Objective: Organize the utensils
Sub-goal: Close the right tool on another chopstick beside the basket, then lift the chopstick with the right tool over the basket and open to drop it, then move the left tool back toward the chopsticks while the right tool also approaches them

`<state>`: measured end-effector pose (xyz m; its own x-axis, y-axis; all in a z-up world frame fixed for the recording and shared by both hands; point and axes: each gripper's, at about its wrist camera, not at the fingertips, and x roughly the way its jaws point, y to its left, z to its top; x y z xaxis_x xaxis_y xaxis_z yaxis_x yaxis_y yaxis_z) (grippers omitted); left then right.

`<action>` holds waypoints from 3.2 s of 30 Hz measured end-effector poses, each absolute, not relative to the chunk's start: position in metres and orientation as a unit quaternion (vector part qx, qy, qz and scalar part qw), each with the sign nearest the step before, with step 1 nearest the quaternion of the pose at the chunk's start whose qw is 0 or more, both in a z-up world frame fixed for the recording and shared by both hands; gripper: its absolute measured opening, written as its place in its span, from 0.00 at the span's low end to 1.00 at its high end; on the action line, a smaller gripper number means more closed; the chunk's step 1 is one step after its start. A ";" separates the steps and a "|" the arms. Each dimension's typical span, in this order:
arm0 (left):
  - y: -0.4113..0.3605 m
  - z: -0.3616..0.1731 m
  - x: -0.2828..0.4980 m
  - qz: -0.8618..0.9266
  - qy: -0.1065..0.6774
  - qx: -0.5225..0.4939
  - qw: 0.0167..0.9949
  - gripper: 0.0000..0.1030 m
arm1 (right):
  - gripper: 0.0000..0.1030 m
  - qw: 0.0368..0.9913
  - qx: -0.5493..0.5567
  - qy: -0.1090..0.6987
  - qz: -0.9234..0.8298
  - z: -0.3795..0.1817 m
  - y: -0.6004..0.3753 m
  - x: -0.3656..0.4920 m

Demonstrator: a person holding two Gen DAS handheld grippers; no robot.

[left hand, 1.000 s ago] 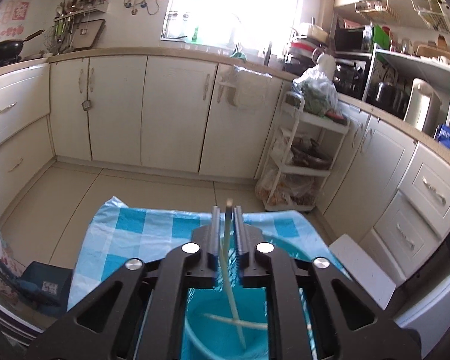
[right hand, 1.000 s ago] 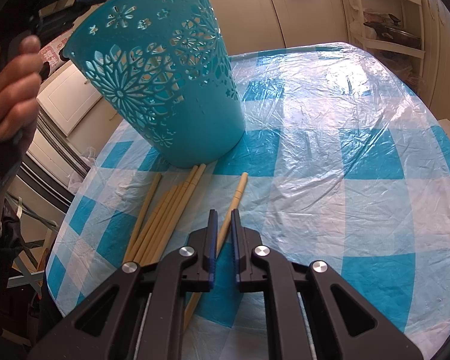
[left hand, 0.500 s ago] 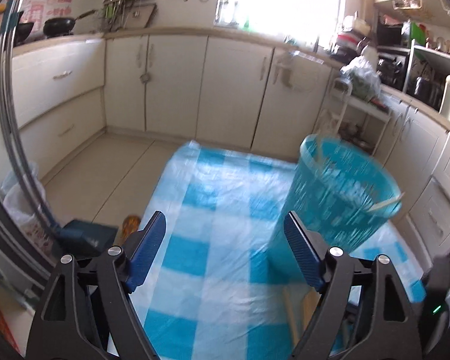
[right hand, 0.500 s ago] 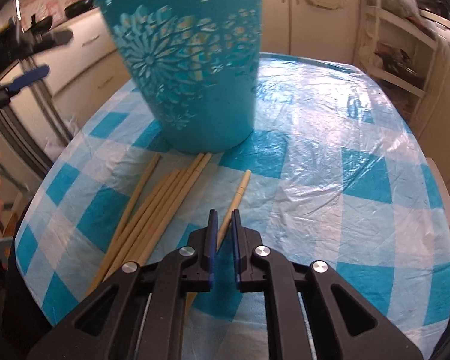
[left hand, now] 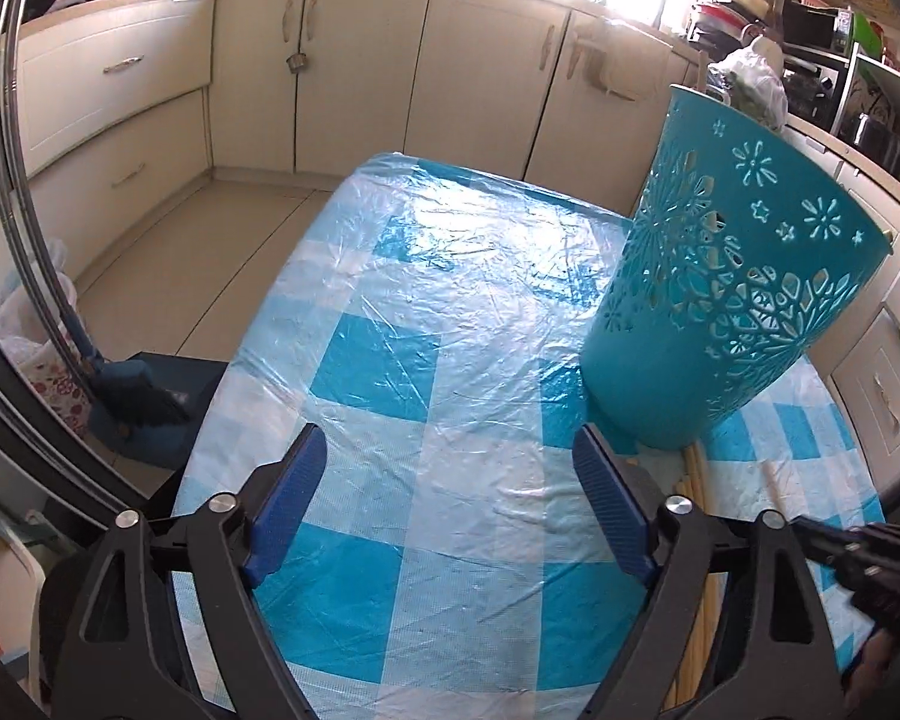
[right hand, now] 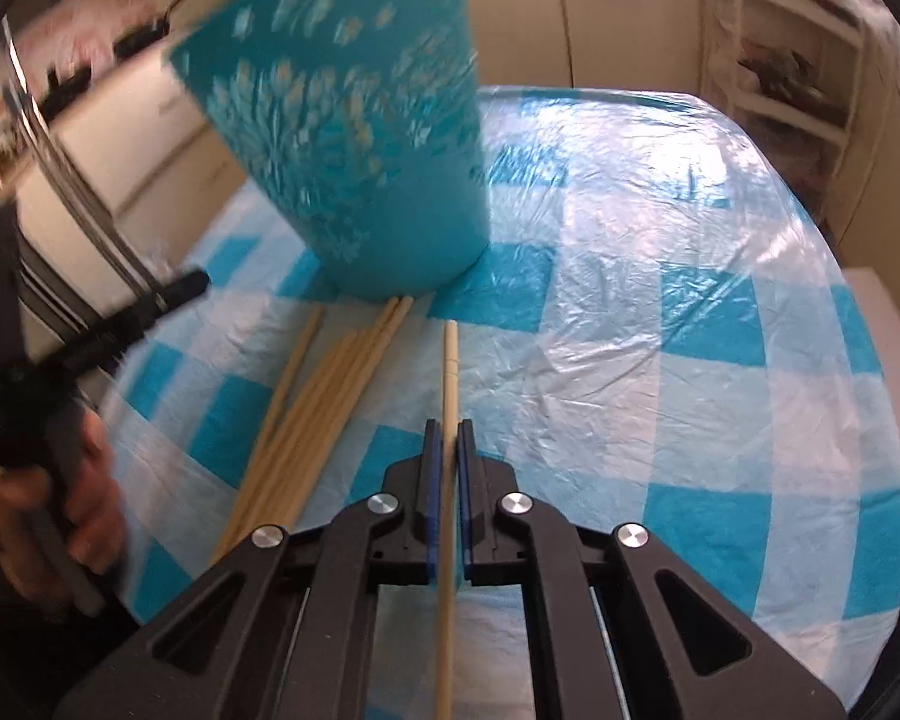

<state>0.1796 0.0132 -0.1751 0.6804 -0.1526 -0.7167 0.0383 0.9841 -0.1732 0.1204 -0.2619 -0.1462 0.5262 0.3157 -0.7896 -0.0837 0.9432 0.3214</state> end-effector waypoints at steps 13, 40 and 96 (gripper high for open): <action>0.005 -0.174 0.177 -0.057 0.396 -0.057 0.915 0.79 | 0.06 0.906 0.244 0.287 0.191 -0.004 -0.285 0.119; 0.007 -0.174 0.177 -0.061 0.391 -0.062 0.916 0.83 | 0.07 0.966 0.137 0.210 0.055 -0.018 -0.216 0.202; -0.040 -0.184 0.164 -0.097 0.452 0.001 0.887 0.86 | 0.11 0.885 0.072 0.447 0.108 -0.173 -0.225 0.113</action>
